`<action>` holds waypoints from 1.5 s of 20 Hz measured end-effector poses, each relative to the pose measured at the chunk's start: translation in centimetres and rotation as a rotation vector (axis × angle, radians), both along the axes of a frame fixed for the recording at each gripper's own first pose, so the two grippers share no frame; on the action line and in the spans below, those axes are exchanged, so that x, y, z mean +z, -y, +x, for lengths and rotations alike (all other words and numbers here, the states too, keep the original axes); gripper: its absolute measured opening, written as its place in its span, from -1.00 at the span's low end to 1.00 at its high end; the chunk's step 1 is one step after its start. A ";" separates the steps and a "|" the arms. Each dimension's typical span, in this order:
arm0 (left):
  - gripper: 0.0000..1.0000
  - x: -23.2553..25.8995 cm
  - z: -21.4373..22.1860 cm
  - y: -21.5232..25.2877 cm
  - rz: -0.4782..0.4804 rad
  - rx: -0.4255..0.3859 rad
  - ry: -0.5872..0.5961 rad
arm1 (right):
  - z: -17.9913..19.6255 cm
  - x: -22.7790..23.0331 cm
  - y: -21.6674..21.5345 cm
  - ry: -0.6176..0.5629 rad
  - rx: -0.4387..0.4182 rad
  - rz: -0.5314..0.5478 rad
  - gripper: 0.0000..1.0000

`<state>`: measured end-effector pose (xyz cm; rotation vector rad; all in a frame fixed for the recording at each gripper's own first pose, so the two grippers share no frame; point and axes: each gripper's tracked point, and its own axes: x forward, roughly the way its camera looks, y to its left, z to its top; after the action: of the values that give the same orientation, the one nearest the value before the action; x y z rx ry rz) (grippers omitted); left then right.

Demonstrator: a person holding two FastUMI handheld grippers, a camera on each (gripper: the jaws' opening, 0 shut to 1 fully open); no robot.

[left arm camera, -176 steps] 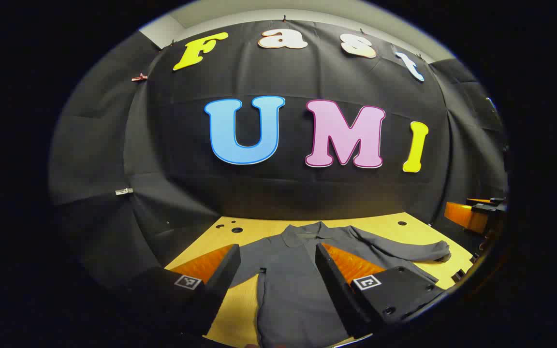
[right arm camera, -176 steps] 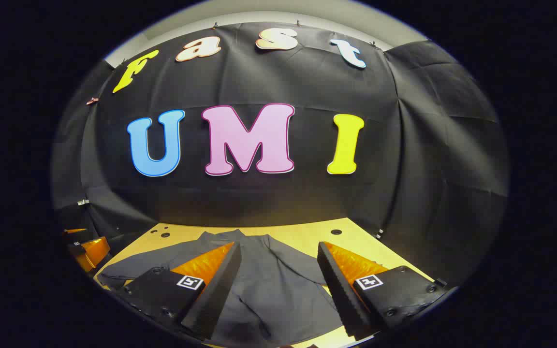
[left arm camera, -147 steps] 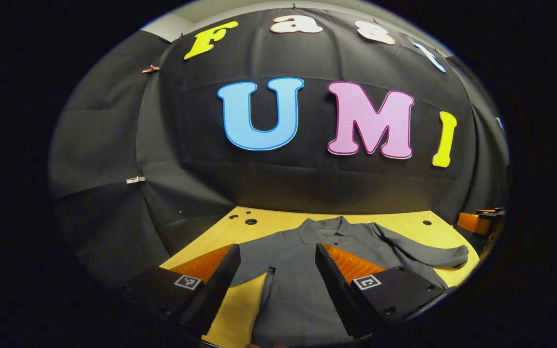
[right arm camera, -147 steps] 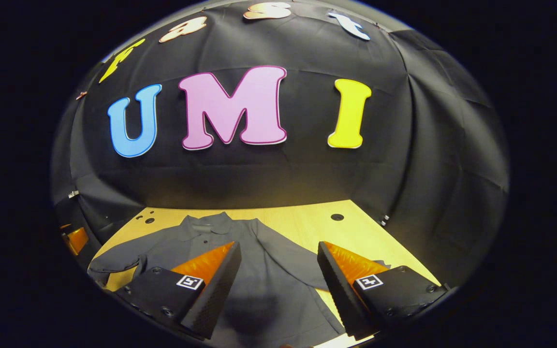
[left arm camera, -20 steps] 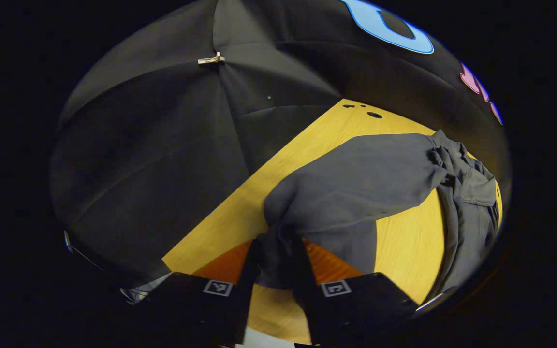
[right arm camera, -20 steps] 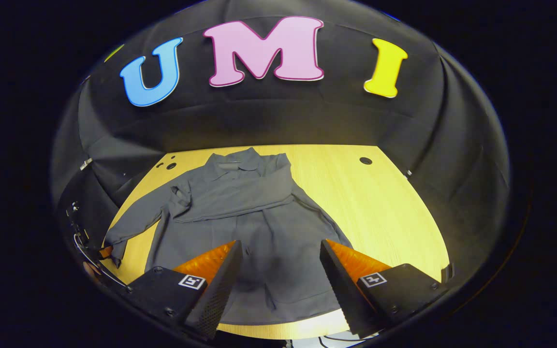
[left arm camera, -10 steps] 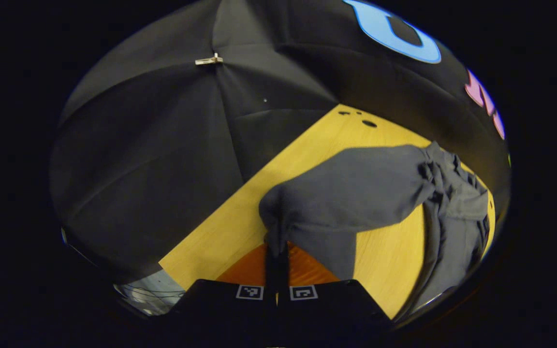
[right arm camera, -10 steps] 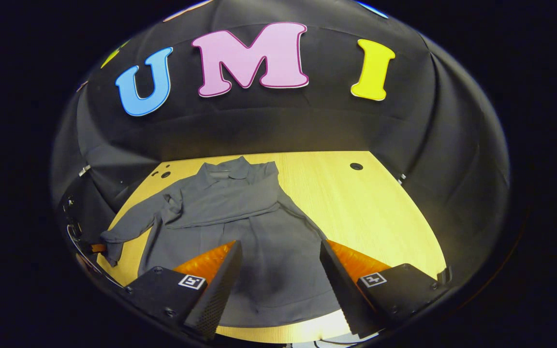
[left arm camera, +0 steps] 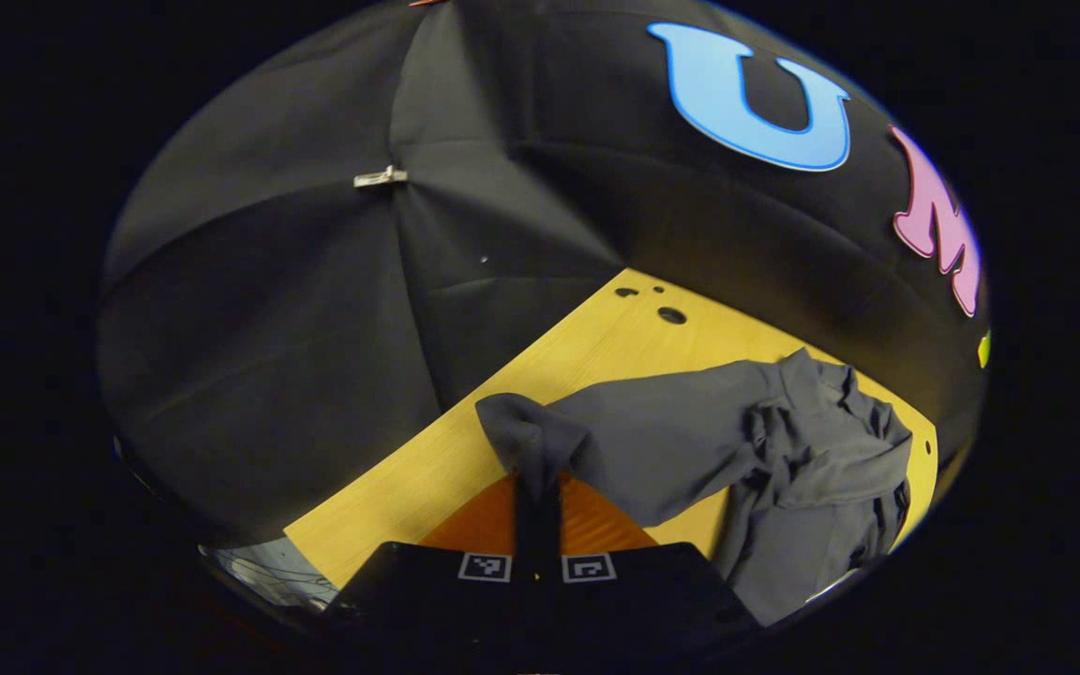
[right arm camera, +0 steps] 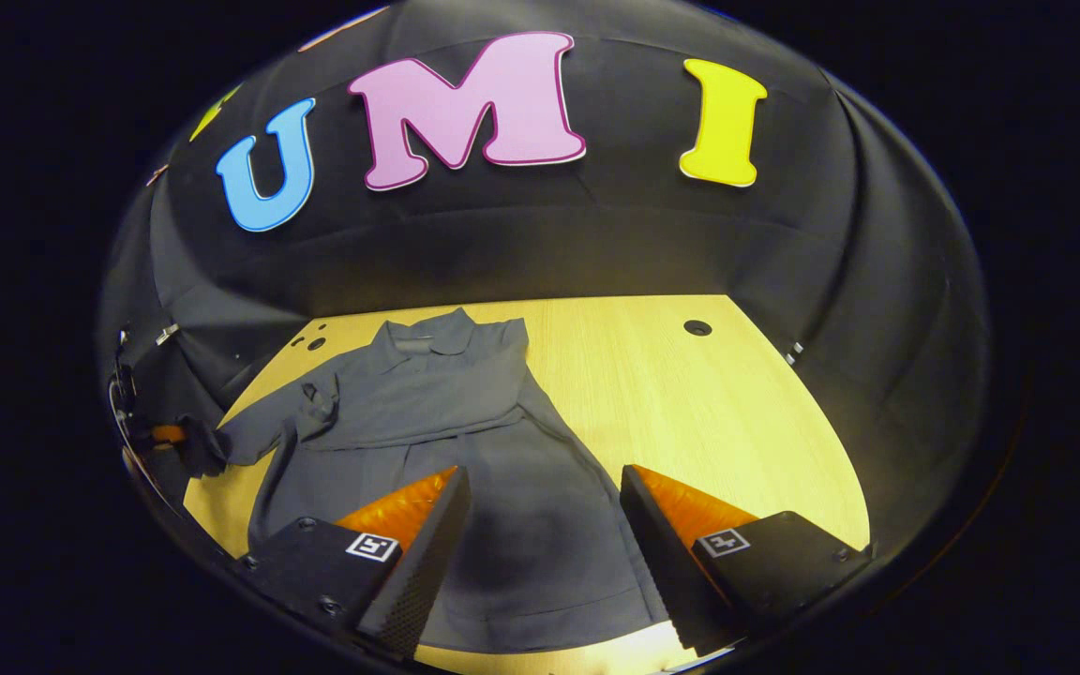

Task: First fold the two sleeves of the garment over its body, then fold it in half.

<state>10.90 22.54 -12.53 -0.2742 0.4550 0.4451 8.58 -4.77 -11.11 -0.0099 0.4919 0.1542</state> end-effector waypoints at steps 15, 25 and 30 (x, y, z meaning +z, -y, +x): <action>-0.89 11.7 17.5 22.9 0.024 -0.390 0.199 | 1.3 -3.5 7.5 -0.058 -0.090 0.027 0.99; -0.89 8.8 22.8 41.3 0.010 -0.735 0.179 | 0.6 -4.8 8.5 -0.090 -0.105 0.046 0.98; -0.84 5.7 24.0 46.5 -0.011 -0.772 0.114 | 0.3 -5.2 8.0 -0.098 -0.086 0.072 0.99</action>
<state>34.94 -24.00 -6.85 -0.1167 0.4167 -0.3255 8.92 -12.75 -16.31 0.0894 0.5836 0.0882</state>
